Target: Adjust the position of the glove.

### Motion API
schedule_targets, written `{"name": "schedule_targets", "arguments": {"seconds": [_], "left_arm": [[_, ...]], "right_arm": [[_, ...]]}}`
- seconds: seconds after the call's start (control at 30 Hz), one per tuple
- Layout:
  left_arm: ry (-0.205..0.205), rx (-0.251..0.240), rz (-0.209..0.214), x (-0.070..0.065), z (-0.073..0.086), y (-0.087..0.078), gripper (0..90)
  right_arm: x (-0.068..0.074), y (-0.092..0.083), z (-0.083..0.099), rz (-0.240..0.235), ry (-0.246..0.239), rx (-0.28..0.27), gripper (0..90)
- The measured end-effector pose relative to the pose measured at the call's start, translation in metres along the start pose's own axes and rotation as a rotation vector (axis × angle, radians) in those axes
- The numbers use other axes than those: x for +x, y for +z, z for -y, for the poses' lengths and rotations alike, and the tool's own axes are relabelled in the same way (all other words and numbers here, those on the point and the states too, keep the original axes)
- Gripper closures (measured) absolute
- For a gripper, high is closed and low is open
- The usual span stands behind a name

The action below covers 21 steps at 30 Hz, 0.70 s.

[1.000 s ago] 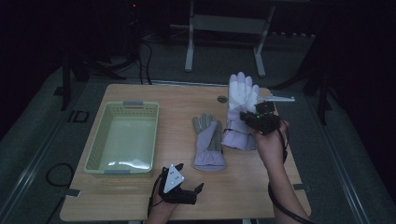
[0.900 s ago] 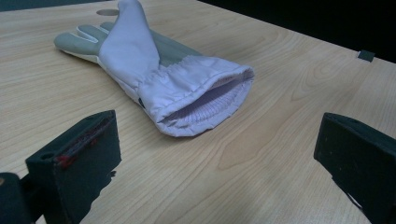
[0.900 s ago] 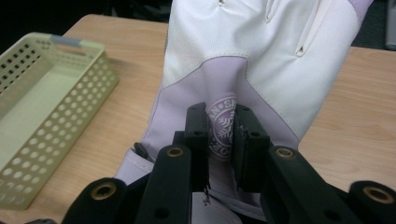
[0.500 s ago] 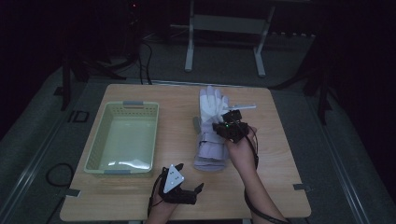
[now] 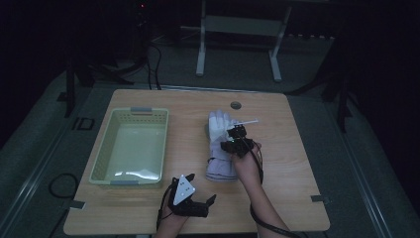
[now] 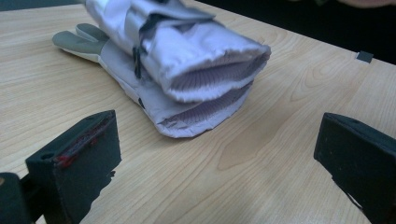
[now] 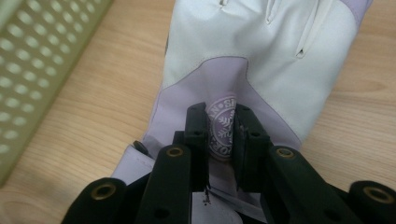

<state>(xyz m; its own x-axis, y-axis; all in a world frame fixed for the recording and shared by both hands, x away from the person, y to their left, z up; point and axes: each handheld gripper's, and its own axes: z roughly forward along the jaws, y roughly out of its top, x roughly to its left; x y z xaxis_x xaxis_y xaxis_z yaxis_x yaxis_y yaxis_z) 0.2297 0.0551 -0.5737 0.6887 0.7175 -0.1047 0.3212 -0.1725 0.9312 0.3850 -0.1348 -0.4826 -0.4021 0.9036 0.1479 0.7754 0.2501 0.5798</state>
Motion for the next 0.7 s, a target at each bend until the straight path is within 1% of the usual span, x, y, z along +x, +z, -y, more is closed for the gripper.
{"name": "schedule_targets", "arguments": {"seconds": [0.07, 0.13, 0.17, 0.27, 0.43, 0.57, 0.67, 0.7], "left_arm": [[0.000, 0.000, 0.000, 0.000, 0.000, 0.000, 0.7], [0.002, 0.002, 0.001, 0.000, 0.000, 0.000, 0.7], [0.002, 0.001, 0.001, 0.000, 0.000, 0.000, 0.7], [0.003, 0.000, 0.002, 0.000, 0.000, 0.000, 0.8], [0.000, 0.000, 0.005, 0.000, 0.000, 0.000, 0.7], [0.000, 0.000, 0.003, 0.000, 0.000, 0.000, 0.8], [0.000, 0.000, 0.003, 0.000, 0.000, 0.000, 0.8], [0.000, 0.001, 0.003, 0.000, 0.000, 0.000, 0.7]], "right_arm": [[0.001, 0.007, 0.001, 0.010, -0.003, 0.015, 77.5], [0.002, 0.012, 0.003, 0.019, -0.008, 0.019, 76.6], [0.003, 0.015, 0.005, 0.029, -0.015, 0.027, 75.5], [0.002, 0.021, 0.006, 0.035, -0.031, 0.039, 74.7], [-0.002, 0.016, 0.005, 0.032, -0.056, 0.061, 75.7], [-0.012, 0.012, 0.006, 0.040, -0.086, 0.080, 75.7], [-0.016, 0.009, 0.007, 0.045, -0.082, 0.082, 75.6], [-0.022, 0.006, 0.009, 0.067, -0.075, 0.076, 75.5]]}}
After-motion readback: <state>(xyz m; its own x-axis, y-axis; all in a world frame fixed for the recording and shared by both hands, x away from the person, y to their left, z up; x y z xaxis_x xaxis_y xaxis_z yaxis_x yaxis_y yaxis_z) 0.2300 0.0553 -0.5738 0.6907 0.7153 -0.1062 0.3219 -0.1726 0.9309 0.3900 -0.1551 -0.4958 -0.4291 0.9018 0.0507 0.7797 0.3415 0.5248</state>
